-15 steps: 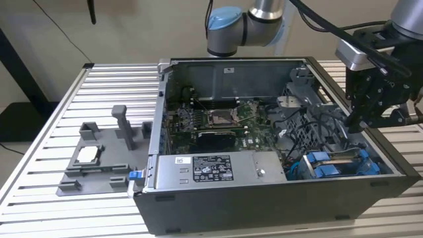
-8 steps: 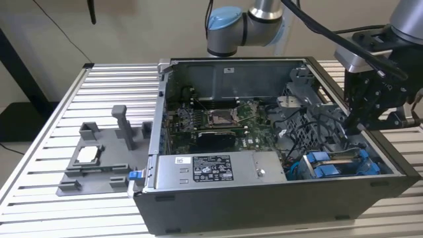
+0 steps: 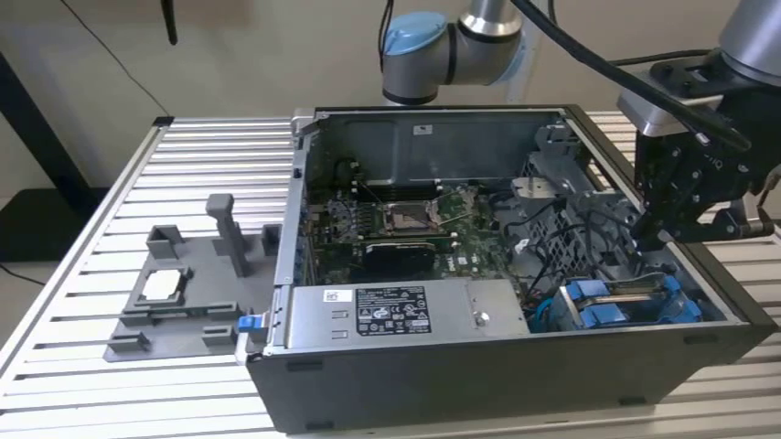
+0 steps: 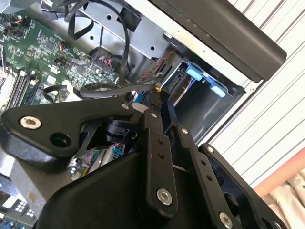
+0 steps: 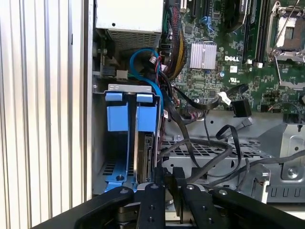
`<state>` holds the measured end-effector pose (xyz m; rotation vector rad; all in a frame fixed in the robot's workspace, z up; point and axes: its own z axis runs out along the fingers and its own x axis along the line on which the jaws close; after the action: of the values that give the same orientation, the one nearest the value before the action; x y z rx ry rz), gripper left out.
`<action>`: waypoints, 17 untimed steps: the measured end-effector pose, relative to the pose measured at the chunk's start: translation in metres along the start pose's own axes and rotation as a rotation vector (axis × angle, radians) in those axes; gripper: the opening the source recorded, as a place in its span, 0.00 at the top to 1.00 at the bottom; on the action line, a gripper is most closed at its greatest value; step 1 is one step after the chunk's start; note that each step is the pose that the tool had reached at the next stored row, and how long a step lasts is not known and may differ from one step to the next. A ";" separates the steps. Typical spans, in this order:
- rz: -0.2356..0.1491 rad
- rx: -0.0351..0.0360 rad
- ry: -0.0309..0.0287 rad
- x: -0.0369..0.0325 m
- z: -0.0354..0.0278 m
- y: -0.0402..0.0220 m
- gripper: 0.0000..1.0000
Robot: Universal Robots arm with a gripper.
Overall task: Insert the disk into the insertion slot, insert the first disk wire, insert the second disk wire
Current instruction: 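Insert the first disk wire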
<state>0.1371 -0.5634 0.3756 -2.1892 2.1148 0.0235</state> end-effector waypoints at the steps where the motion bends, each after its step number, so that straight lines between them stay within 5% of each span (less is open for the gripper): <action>1: 0.000 -0.0001 -0.0001 0.0000 0.0000 0.0000 0.81; 17: 0.000 0.0000 0.0000 0.0039 0.0014 0.0002 0.81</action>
<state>0.1371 -0.5671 0.3740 -2.1892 2.1149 0.0236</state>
